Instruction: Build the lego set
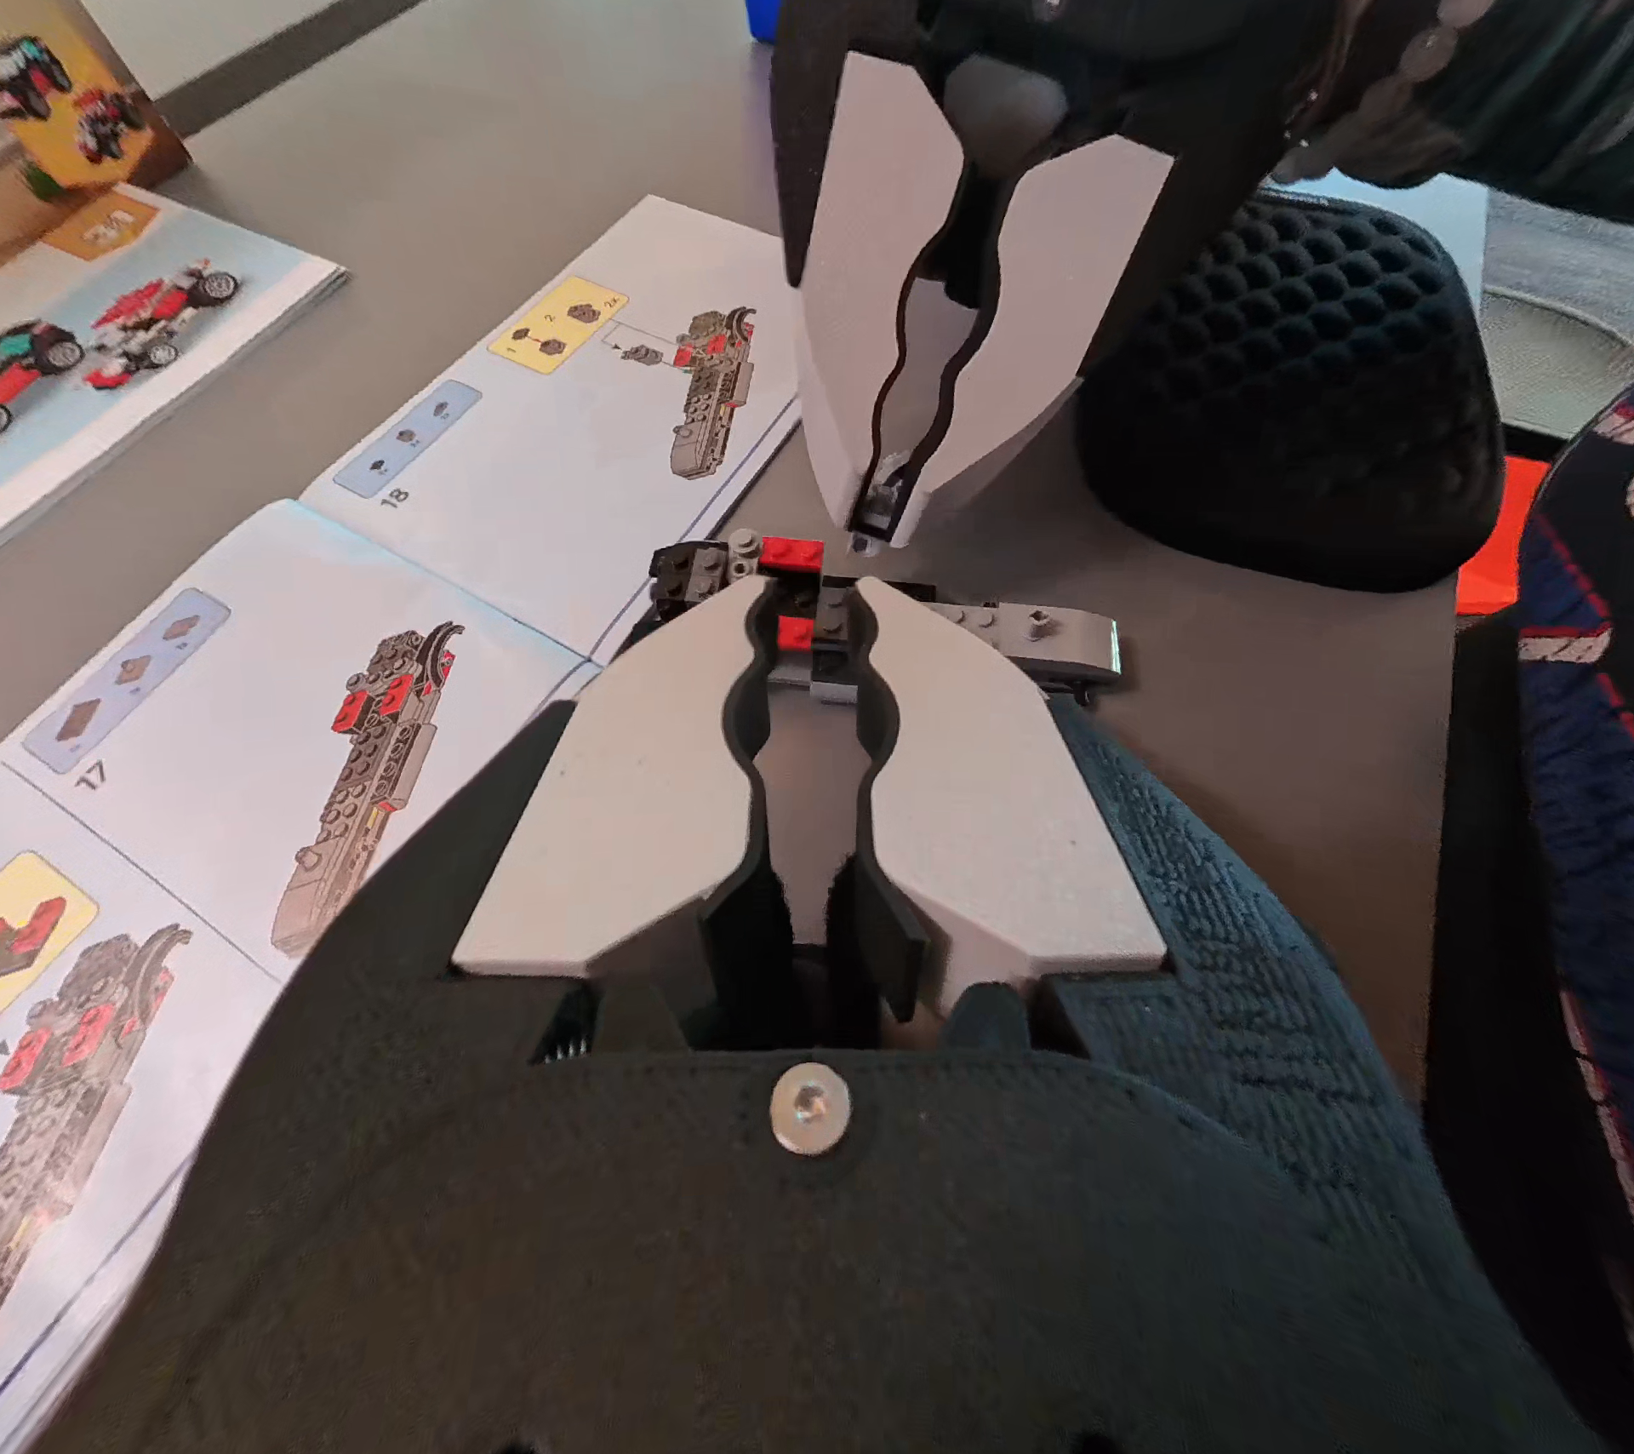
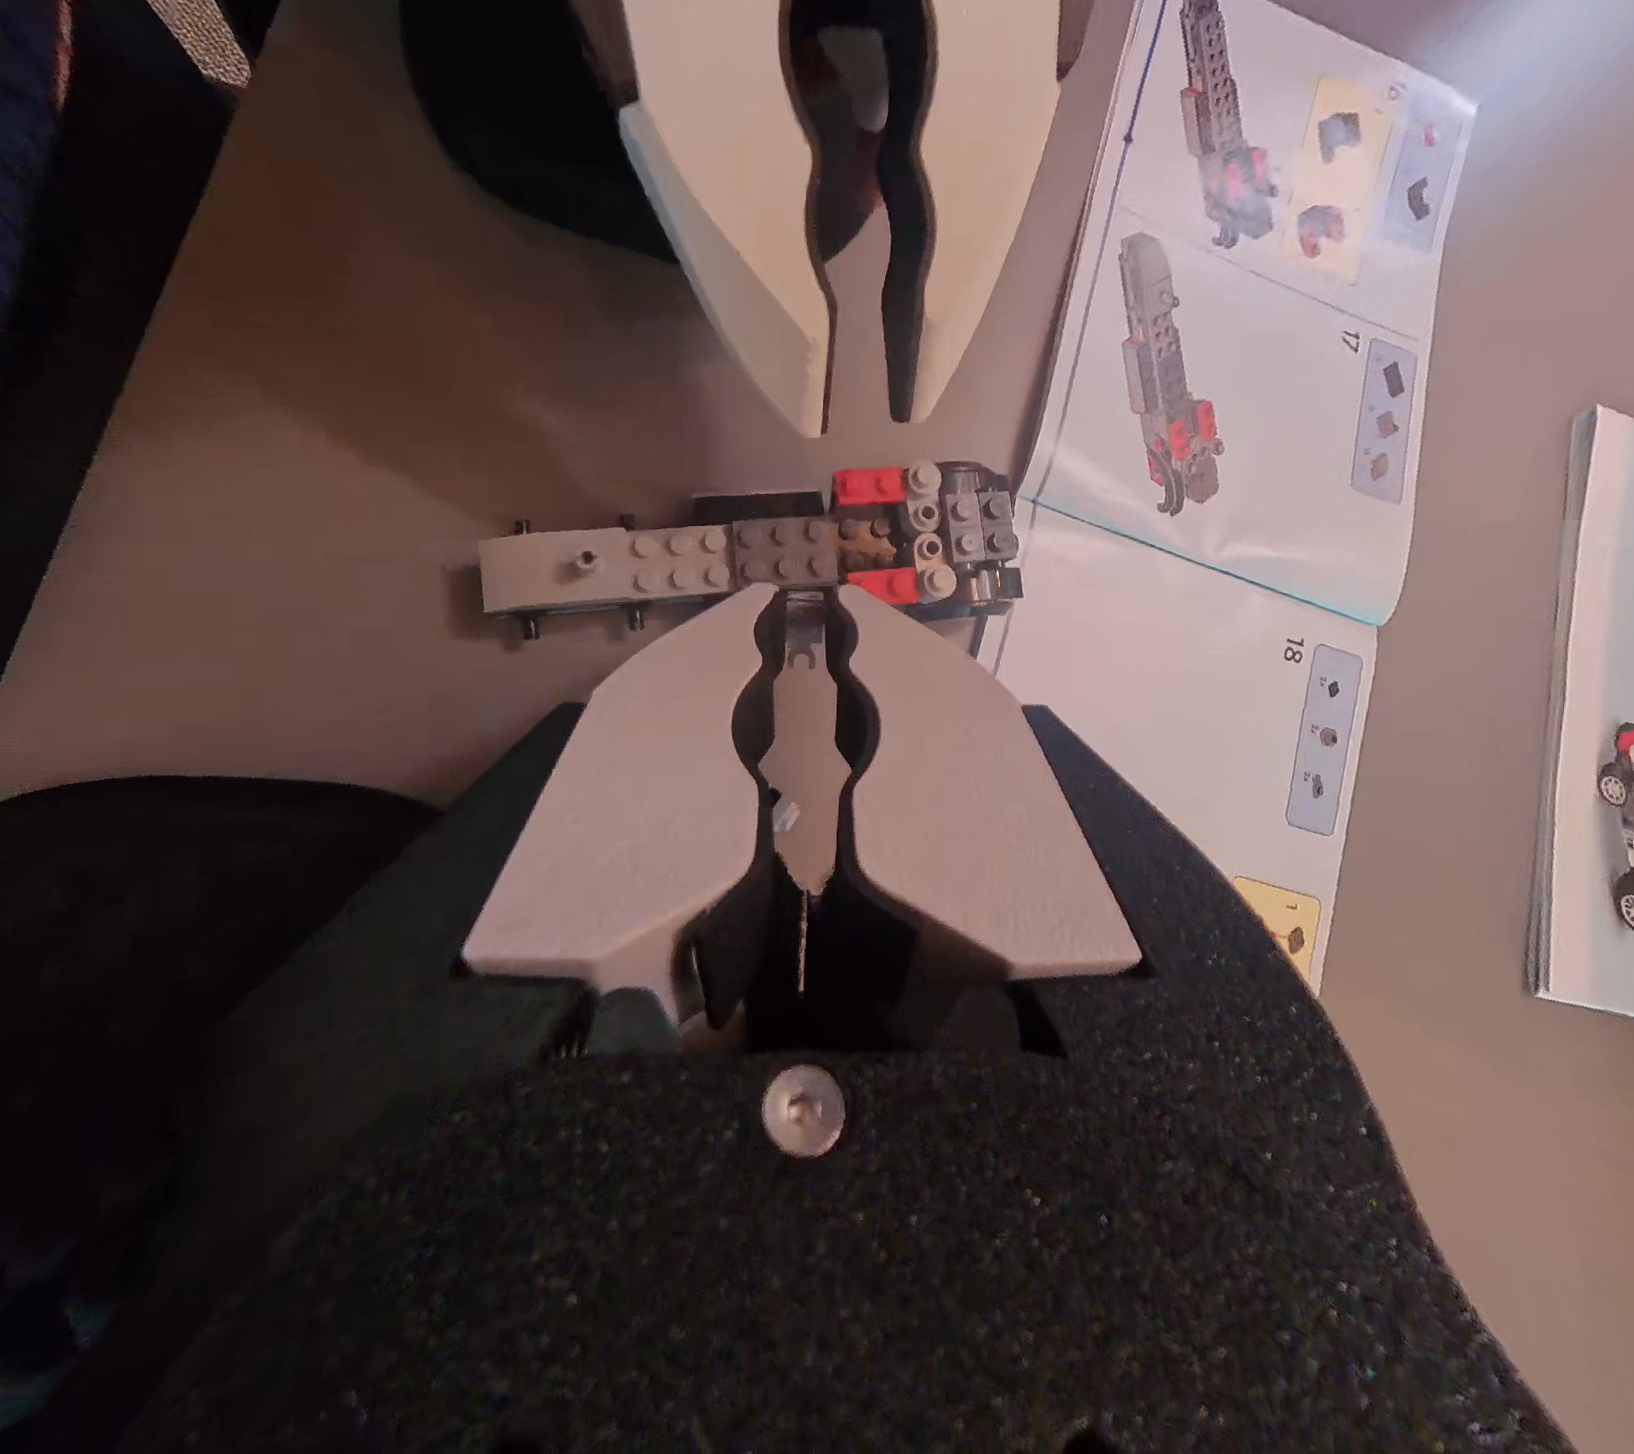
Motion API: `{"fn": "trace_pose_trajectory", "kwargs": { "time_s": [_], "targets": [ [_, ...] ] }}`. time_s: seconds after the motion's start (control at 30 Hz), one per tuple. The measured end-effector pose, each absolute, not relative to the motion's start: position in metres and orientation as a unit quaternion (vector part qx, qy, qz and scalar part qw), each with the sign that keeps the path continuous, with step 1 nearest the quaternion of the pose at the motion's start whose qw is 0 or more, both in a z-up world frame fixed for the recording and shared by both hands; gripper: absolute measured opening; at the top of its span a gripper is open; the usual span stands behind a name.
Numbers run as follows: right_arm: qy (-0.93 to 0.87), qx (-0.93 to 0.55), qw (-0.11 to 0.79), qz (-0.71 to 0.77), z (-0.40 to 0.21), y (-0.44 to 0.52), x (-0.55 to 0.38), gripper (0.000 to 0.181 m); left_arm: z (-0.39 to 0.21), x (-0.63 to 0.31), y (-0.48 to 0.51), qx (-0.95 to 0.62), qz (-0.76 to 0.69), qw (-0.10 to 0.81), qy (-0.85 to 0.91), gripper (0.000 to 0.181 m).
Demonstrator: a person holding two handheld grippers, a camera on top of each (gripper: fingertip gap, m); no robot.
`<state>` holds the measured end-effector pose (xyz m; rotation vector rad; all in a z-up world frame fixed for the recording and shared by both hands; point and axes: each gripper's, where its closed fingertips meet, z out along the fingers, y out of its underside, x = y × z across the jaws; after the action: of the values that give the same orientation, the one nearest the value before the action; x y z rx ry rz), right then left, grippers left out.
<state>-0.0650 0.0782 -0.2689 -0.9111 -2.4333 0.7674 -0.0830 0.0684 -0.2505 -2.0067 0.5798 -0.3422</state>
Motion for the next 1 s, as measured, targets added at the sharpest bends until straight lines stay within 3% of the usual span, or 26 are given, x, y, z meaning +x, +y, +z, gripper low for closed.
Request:
{"fn": "trace_pose_trajectory", "kwargs": {
  "time_s": [0.53, 0.7, 1.0],
  "targets": [
    [-0.822, -0.312, 0.251, 0.405, -0.223, 0.055, -0.066, 0.008, -0.238, -0.056, 0.066, -0.76, -0.112, 0.542, 0.34, 0.008],
    [-0.78, -0.332, 0.264, 0.459, -0.204, 0.06, -0.065, 0.017, -0.226, -0.063, 0.066, -0.746, -0.142, 0.574, 0.307, 0.008],
    [-0.8, -0.313, 0.262, 0.44, -0.211, 0.06, -0.064, 0.006, -0.226, -0.061, 0.064, -0.742, -0.14, 0.575, 0.315, 0.008]
  ]
}}
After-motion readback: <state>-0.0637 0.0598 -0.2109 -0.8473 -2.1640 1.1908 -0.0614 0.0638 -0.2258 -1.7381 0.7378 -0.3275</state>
